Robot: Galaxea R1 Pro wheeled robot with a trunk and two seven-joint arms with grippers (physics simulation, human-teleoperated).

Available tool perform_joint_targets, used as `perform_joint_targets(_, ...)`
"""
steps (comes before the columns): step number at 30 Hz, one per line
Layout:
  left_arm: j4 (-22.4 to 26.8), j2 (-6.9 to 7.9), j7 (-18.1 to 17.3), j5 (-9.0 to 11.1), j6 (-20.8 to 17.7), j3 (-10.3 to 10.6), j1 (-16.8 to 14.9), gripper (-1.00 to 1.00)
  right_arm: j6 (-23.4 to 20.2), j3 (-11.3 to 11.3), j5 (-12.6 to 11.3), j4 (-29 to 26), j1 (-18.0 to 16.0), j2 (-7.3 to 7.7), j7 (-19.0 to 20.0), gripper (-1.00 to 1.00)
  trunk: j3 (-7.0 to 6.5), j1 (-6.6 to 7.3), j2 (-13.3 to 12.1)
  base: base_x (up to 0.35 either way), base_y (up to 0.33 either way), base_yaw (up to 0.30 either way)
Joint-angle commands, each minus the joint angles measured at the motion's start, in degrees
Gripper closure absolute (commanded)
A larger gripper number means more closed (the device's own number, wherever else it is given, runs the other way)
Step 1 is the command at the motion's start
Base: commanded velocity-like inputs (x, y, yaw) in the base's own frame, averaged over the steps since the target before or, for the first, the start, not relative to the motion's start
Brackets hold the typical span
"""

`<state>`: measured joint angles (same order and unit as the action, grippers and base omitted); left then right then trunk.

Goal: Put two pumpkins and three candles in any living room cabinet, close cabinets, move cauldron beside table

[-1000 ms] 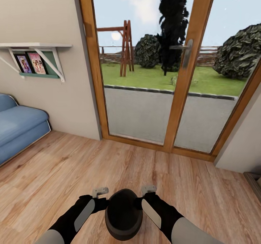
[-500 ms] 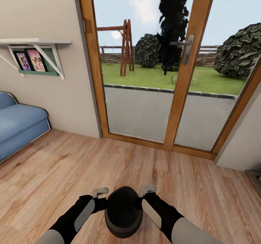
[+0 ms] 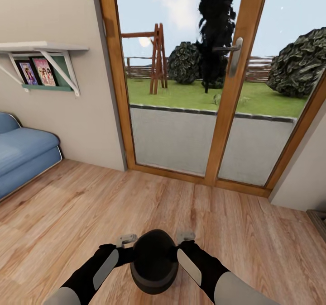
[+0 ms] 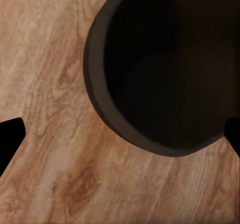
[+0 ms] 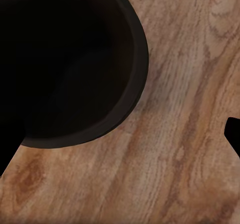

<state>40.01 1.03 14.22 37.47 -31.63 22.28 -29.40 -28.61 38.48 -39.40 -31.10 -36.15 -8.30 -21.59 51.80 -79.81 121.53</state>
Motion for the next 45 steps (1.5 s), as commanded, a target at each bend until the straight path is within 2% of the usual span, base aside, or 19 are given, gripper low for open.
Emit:
perform_joint_targets(1,0.0,0.13,-0.9,0.5,-0.1,0.3,0.0,-1.00,-0.1,0.4,-0.6,-0.1,-0.1,0.04,-0.1,-1.00,0.24,-0.22,0.4,0.000,0.000,0.000)
perform_joint_targets(4,-0.2,0.24,-3.8,0.1,-0.1,0.3,0.0,-1.00,-0.1,0.4,-0.5,-0.1,-0.1,0.04,1.1,-1.00,0.78,-0.88,1.6,0.000,0.000,0.000)
perform_joint_targets(8,-0.3,0.37,-5.1,-0.2,0.0,0.2,0.0,-1.00,-0.1,0.4,-0.4,0.0,-0.1,0.04,1.8,-1.00,1.50,-1.75,3.2,0.000,0.000,0.000)
perform_joint_targets(45,-0.4,0.29,-5.2,-0.3,0.7,0.0,0.0,-1.00,0.2,0.4,-0.4,0.2,-0.1,0.04,2.0,-1.00,8.14,-9.88,18.1,0.000,0.000,0.000)
